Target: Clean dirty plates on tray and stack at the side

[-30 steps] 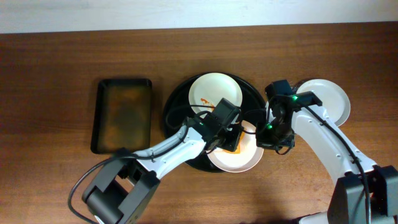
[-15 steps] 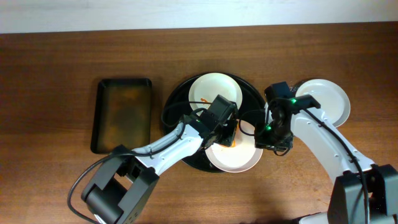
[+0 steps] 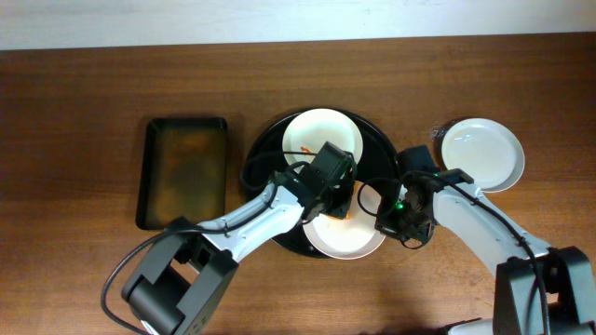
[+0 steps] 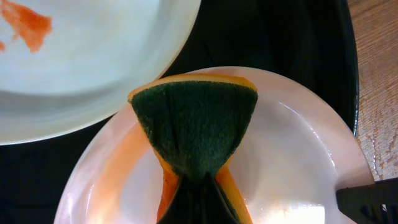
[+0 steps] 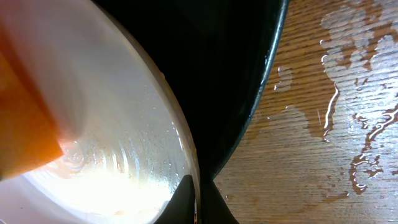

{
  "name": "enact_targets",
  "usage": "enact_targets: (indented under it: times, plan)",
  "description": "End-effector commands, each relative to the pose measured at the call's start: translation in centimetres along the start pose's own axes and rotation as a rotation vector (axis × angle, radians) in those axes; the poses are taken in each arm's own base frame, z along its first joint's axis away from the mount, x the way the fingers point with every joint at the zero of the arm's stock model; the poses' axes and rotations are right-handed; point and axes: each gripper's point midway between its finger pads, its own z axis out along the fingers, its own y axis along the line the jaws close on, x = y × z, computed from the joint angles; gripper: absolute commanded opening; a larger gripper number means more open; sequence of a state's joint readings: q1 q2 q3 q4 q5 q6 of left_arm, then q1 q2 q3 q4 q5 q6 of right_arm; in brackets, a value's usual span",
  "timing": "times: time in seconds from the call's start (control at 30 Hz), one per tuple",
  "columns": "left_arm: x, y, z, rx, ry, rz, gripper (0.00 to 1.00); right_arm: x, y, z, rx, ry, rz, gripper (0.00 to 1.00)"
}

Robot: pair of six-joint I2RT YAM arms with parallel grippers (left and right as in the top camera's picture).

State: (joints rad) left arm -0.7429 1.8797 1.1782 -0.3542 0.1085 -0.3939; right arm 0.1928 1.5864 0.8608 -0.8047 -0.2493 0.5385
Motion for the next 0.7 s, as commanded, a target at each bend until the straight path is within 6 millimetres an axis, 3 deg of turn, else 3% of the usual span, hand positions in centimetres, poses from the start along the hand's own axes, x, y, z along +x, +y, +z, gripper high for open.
enact_targets:
  times: [0.0, 0.13, 0.2, 0.27, 0.33, 0.43, 0.5, 0.67]
  plan:
    - [-1.4, 2.0, -0.8, -0.041, -0.039, -0.029, 0.00, 1.4, -2.5, 1.3, 0.096, 0.047, 0.022, 0.04]
    - [-4.1, 5.7, -4.0, -0.107, -0.127, -0.102, 0.00, 1.4, -2.5, 1.3, 0.096, 0.048, 0.021, 0.04]
    - [-5.1, 4.7, -6.0, -0.060, -0.169, -0.097, 0.00, 1.4, -2.5, 1.3, 0.096, 0.047, 0.022, 0.04]
    - [-5.1, 2.1, -7.1, 0.053, -0.165, -0.076, 0.00, 1.4, -2.5, 1.3, 0.096, 0.047, 0.022, 0.04]
    - [-4.2, 0.8, -6.6, 0.077, -0.137, -0.063, 0.00, 1.4, -2.5, 1.3, 0.096, 0.047, 0.022, 0.04]
    - [-1.5, -1.4, -3.6, 0.081, -0.051, 0.056, 0.00, 1.4, -2.5, 1.3, 0.096, 0.048, 0.021, 0.04]
    - [0.5, -1.2, -0.9, 0.064, 0.028, 0.070, 0.00, 1.4, -2.5, 1.3, 0.096, 0.048, 0.018, 0.04]
    - [3.0, -1.7, 0.6, 0.124, 0.133, 0.054, 0.00, 1.4, -2.5, 1.3, 0.096, 0.048, 0.018, 0.04]
